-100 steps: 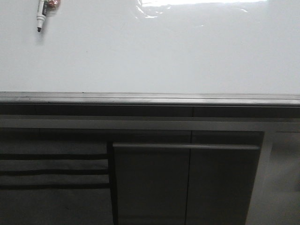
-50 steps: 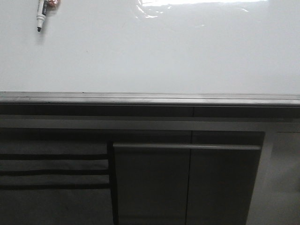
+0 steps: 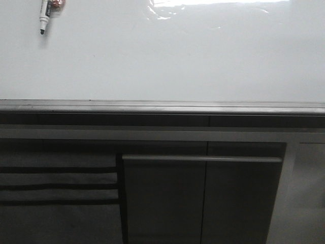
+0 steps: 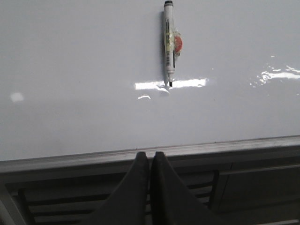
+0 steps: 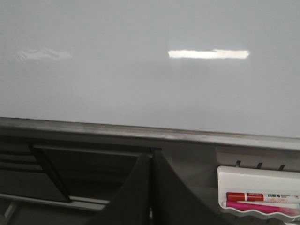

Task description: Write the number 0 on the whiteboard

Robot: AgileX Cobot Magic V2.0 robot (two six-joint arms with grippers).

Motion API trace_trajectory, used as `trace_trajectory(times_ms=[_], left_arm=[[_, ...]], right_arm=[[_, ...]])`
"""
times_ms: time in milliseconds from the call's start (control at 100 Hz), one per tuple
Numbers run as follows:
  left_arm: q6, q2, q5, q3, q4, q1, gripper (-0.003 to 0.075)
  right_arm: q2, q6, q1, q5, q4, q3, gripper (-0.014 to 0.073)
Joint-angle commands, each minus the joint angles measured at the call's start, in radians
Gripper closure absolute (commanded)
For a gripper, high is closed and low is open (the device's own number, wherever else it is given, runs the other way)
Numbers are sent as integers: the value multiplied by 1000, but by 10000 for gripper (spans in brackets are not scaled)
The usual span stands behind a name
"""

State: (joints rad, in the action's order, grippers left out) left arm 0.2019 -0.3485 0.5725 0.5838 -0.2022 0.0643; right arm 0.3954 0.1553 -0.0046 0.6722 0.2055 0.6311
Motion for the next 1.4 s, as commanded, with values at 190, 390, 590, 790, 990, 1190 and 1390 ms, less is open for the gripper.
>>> trace_trajectory(times_ms=[190,390,590,790,990,1190,1390], left_arm=[[-12,-81,-61,35,-21,-2,591],[-11,-135,-103,34,-24,-1,225],[-11,-226,-219,34,-66,72,208],[-11,-394,-300,82,-71,183,208],[-11,-612,-397,178,-61,228,208],[-11,-837,-404,324,-58,223,208],[-11,-1024,-404,483,-29,213,208]], right_arm=[[71,6,-4,-49,-2,36,610],[108,6,-4,-39,-2,32,285],[139,6,-4,-42,-2,32,231],[151,6,-4,-42,-2,32,231],[151,6,-4,-40,-2,32,231],[151,6,-4,-40,-2,32,231],[151,6,-4,-35,-2,32,231]])
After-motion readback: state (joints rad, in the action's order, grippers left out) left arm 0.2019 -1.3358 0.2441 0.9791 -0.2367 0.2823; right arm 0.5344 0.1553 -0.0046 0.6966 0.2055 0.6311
